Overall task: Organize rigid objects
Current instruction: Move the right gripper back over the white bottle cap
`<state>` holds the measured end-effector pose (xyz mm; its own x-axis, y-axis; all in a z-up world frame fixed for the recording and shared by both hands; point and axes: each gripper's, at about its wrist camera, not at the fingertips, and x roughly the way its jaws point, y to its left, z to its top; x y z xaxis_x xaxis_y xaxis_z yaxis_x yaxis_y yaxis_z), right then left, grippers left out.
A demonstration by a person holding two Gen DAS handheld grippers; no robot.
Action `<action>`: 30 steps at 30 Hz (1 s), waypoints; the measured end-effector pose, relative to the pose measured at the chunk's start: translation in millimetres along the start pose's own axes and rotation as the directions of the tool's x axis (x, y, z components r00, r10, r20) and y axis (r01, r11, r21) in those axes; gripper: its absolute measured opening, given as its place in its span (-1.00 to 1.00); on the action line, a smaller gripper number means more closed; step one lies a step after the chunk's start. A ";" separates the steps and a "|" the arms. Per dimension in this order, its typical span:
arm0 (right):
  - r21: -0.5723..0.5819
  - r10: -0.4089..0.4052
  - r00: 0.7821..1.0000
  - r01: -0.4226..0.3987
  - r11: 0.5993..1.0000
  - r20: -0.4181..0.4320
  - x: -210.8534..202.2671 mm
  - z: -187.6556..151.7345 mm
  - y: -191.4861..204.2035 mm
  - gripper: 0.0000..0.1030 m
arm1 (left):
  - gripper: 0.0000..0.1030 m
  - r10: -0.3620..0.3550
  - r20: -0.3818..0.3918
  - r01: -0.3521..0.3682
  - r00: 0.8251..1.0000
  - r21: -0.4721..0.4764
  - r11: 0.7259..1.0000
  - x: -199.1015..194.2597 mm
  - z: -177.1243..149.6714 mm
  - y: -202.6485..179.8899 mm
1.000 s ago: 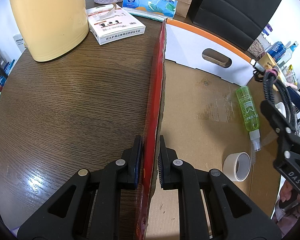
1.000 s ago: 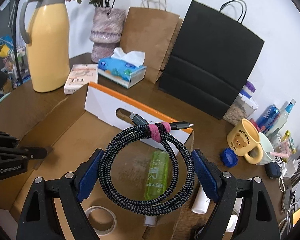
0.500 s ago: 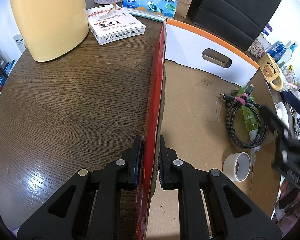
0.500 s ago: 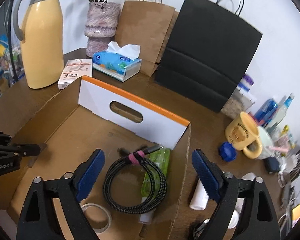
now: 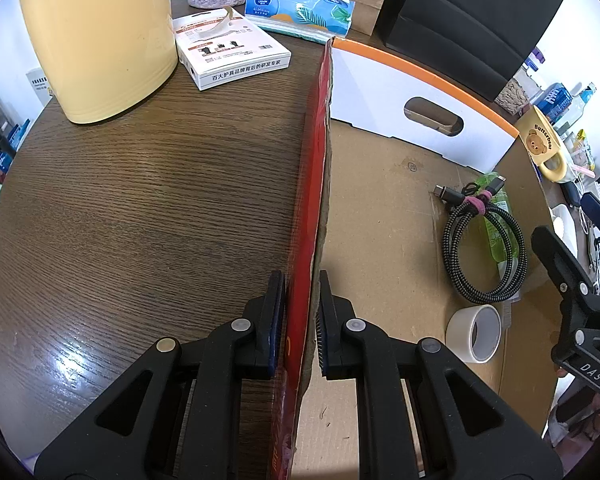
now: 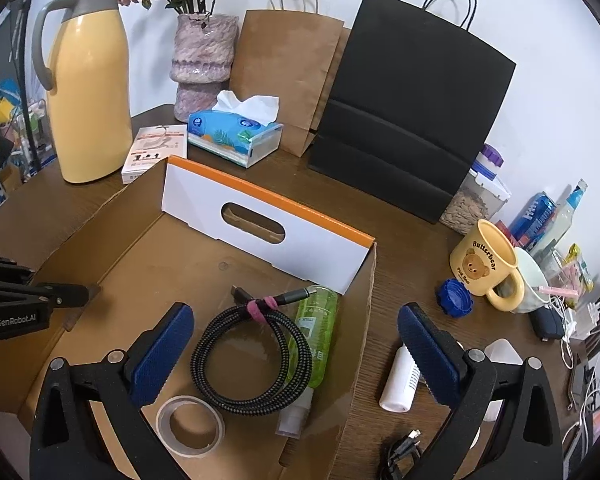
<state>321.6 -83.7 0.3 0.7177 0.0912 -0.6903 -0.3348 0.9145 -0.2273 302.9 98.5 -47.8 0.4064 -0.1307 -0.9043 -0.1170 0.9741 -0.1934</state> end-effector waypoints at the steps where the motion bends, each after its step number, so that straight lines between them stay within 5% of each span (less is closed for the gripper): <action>1: 0.005 -0.002 1.000 0.002 1.000 0.001 -0.2 -0.1 -1.9 1.00 | -0.80 0.000 0.000 0.000 1.000 0.001 1.000 -0.1 -0.2 0.0; 11: 0.055 -0.009 0.999 0.006 0.998 0.039 -14.1 -8.1 -17.5 1.00 | -0.80 0.000 0.000 0.000 1.000 0.000 1.000 0.0 -0.1 0.2; 20: 0.214 -0.080 0.993 0.059 0.975 0.089 -43.1 -41.4 -76.2 1.00 | -0.80 0.000 0.000 0.000 1.000 0.001 1.000 0.0 -0.1 0.2; 30: 0.346 -0.148 0.989 0.146 0.927 -0.018 -41.0 -102.9 -136.4 1.00 | -0.80 -0.001 0.000 0.001 1.000 0.000 1.000 0.0 0.0 0.3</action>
<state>275.1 -252.8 -11.1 0.7481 -0.0528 -0.6615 0.0054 0.9973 -0.0735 302.9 98.8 -47.9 0.4066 -0.1313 -0.9041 -0.1162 0.9741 -0.1938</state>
